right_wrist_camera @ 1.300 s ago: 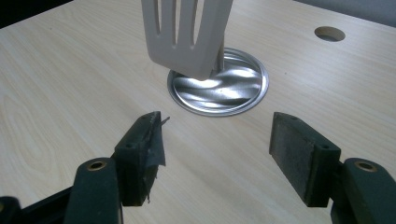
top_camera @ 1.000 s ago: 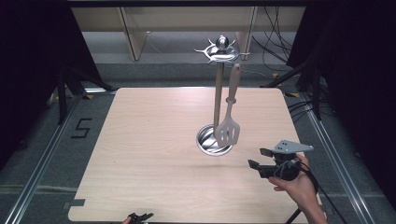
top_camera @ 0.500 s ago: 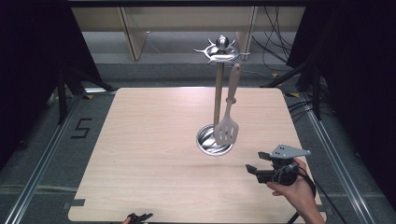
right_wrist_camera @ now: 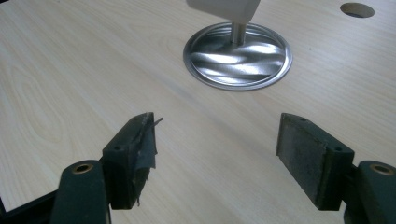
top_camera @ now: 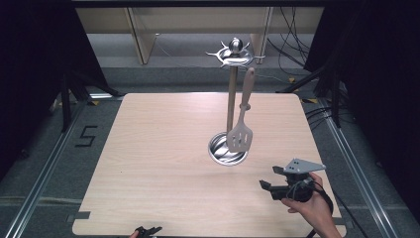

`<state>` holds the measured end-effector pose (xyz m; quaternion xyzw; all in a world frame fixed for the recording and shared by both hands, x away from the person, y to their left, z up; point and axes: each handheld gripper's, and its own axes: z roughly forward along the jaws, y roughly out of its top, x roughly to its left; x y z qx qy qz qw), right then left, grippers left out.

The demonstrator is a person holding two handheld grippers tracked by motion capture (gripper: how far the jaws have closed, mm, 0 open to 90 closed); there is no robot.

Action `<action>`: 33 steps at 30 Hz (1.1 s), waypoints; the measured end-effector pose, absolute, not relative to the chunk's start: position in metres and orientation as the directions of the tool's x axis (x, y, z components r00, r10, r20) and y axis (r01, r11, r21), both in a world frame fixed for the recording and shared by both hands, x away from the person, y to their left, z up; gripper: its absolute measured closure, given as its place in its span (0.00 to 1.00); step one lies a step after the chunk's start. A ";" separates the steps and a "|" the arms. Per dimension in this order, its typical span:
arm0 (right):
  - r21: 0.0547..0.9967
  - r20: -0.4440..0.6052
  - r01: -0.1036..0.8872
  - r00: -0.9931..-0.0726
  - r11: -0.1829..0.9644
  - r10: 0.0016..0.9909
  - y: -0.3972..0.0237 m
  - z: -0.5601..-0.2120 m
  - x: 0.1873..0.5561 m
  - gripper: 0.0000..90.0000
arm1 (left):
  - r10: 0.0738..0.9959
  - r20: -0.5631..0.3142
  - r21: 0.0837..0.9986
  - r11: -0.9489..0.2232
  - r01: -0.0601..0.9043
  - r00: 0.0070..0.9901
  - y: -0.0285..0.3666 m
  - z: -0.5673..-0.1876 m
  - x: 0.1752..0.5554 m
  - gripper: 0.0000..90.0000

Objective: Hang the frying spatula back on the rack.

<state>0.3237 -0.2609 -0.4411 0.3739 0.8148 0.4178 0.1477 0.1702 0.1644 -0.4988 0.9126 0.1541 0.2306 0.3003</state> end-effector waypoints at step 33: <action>0.771 0.087 0.504 -0.690 0.390 0.719 -0.259 -0.469 0.290 0.28 | 0.418 0.336 0.613 -0.777 0.141 0.844 0.165 -0.499 0.170 0.19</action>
